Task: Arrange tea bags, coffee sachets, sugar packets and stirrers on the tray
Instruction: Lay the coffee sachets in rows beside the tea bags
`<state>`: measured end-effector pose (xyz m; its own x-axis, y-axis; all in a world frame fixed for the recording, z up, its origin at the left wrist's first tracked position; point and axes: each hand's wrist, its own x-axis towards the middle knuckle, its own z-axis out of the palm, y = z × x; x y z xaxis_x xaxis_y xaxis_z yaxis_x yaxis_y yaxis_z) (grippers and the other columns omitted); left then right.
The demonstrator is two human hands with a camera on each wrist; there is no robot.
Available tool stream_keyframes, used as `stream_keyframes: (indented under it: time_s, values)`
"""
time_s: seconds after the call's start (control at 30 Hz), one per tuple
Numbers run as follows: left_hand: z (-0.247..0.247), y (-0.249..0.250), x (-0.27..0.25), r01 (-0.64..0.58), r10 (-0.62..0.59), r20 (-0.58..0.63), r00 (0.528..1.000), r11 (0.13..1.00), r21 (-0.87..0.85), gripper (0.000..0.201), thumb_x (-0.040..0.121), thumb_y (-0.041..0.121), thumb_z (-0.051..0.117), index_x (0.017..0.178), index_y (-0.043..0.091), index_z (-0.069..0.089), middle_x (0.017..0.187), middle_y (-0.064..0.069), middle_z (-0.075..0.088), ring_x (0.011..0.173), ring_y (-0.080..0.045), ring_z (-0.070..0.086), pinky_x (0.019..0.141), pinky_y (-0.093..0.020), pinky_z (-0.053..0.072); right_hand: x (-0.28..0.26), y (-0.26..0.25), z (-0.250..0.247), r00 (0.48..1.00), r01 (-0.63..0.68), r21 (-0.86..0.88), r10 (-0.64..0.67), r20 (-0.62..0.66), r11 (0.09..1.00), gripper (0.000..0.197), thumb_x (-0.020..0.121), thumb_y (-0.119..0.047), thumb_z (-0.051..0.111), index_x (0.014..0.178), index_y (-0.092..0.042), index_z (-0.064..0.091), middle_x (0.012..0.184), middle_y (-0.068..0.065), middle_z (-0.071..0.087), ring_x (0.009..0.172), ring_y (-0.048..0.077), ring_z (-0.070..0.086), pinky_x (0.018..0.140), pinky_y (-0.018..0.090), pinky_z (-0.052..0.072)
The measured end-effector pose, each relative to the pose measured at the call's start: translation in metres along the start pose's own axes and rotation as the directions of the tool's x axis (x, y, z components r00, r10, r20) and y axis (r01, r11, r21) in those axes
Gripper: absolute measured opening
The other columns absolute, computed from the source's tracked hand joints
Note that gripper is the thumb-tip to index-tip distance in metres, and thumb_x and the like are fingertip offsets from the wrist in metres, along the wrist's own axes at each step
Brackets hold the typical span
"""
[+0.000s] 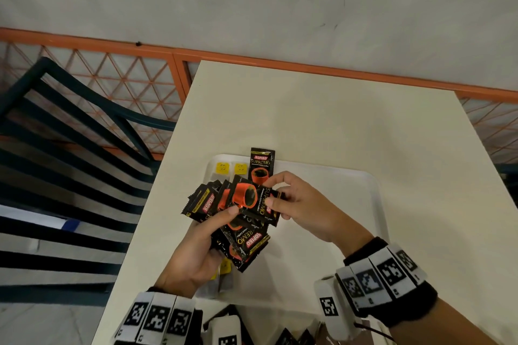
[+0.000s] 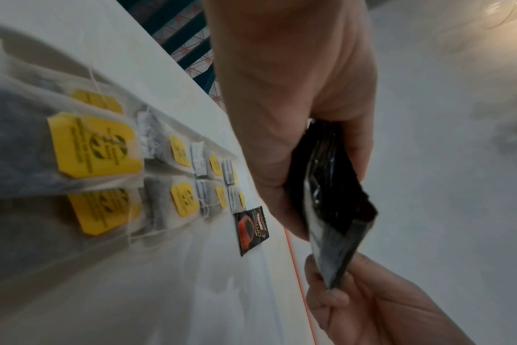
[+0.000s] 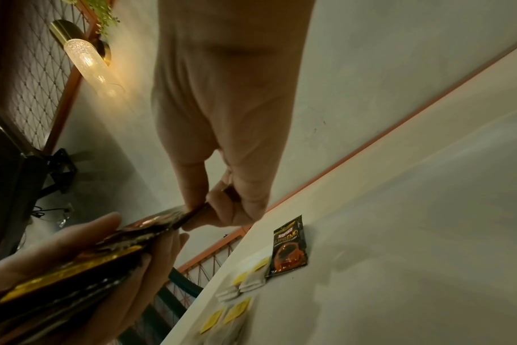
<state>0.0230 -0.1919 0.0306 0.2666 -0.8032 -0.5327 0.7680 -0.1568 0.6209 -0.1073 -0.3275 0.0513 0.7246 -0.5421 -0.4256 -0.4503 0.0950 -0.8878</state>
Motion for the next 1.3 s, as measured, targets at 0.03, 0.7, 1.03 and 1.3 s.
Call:
stream_keyframes:
  time_s: [0.03, 0.7, 1.03, 1.3]
  values:
    - [0.001, -0.001, 0.001, 0.006, -0.006, -0.006, 1.0, 1.0, 0.006, 0.078, 0.044, 0.021, 0.09, 0.116, 0.013, 0.062, 0.113, -0.015, 0.068, 0.099, -0.027, 0.067, 0.073, -0.037, 0.059, -0.001, -0.001, -0.001, 1.0, 0.003, 0.007, -0.003, 0.02, 1.0, 0.021, 0.09, -0.01, 0.057, 0.108, -0.018, 0.052, 0.085, -0.004, 0.058, 0.052, -0.006, 0.053, 0.057, 0.015, 0.039]
    - [0.004, -0.014, 0.001, -0.065, 0.065, -0.022, 0.998, 0.998, 0.02, 0.04, 0.062, 0.009, 0.067, 0.102, 0.014, 0.067, 0.102, -0.014, 0.071, 0.094, -0.03, 0.068, 0.075, -0.041, 0.057, 0.005, -0.02, -0.004, 0.971, 0.109, -0.131, -0.133, -0.198, 0.985, 0.034, 0.082, -0.027, 0.067, 0.11, -0.025, 0.048, 0.091, -0.009, 0.059, 0.079, 0.005, 0.056, 0.066, 0.015, 0.04]
    - [-0.001, -0.019, 0.004, -0.089, 0.088, -0.016, 0.996, 0.995, -0.034, 0.045, 0.053, 0.011, 0.084, 0.096, 0.02, 0.073, 0.099, -0.007, 0.073, 0.092, -0.022, 0.07, 0.075, -0.037, 0.058, 0.003, 0.009, 0.013, 0.989, -0.082, 0.201, 0.105, -0.109, 0.976, 0.007, 0.083, -0.014, 0.066, 0.085, -0.017, 0.059, 0.078, -0.003, 0.064, 0.07, 0.009, 0.061, 0.066, 0.02, 0.049]
    - [-0.01, -0.02, 0.007, -0.037, 0.036, -0.102, 0.994, 0.999, -0.011, 0.038, 0.066, 0.017, 0.061, 0.103, 0.008, 0.059, 0.095, -0.009, 0.066, 0.086, -0.02, 0.064, 0.078, -0.034, 0.054, 0.024, 0.02, -0.002, 0.961, -0.063, 0.353, 0.152, -0.229, 0.934, 0.011, 0.087, -0.007, 0.059, 0.098, -0.007, 0.062, 0.081, 0.006, 0.066, 0.071, 0.017, 0.063, 0.071, 0.026, 0.056]
